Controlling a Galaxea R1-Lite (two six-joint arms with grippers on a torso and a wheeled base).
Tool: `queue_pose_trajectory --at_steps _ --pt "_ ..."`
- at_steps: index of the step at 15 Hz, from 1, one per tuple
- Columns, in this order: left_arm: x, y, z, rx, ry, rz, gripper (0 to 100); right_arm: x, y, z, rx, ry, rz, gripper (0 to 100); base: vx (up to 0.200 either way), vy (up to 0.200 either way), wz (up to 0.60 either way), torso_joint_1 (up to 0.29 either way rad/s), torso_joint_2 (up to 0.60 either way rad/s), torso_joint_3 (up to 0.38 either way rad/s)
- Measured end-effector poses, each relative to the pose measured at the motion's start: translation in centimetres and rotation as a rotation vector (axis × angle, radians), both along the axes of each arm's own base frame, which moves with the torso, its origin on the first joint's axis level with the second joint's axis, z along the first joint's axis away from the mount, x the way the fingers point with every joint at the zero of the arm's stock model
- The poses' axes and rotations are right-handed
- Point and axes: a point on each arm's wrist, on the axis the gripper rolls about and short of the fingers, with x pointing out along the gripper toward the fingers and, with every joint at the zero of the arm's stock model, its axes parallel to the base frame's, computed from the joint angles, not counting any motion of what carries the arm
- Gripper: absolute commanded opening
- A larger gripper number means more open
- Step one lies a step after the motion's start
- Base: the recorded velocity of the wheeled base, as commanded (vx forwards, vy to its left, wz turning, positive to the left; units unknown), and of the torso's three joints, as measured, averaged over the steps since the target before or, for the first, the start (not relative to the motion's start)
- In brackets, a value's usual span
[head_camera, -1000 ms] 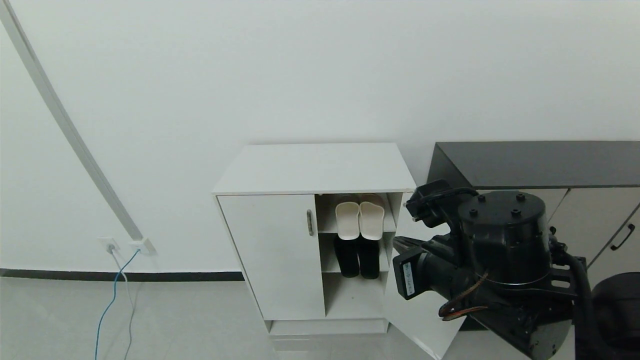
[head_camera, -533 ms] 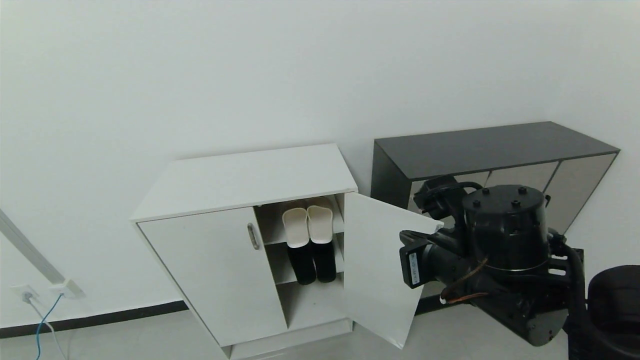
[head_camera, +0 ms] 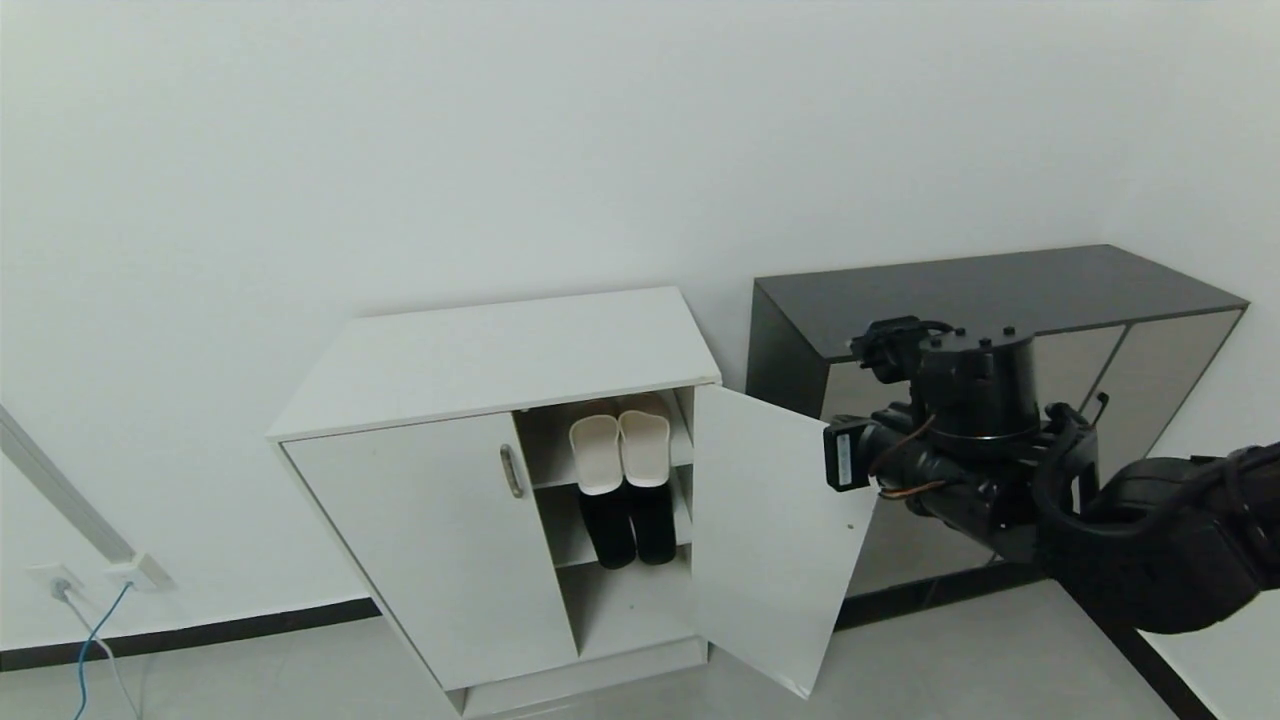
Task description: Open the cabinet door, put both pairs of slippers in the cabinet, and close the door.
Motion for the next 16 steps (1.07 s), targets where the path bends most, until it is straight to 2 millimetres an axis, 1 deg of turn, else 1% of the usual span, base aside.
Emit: queue_pose_trajectory --at_steps 4,8,14,16 --pt "0.0 0.0 0.0 0.0 0.0 0.0 0 2.3 -1.1 -0.5 0.005 0.007 -0.04 0 0.0 0.0 0.0 0.0 0.0 0.0" --pt "0.0 0.0 0.0 0.0 0.0 -0.001 0 6.2 -2.7 -0.6 0.029 -0.001 -0.085 0 0.0 0.0 0.0 0.0 0.0 0.0" --pt "0.0 0.0 0.0 0.0 0.0 -0.001 0 11.8 -5.5 -4.2 0.02 0.046 -0.179 0 0.0 0.0 0.0 0.0 0.0 0.0" --pt "0.0 0.0 0.0 0.0 0.0 0.0 0 13.2 -6.5 -5.4 0.02 0.061 -0.205 0 0.0 0.0 0.0 0.0 0.0 0.0"
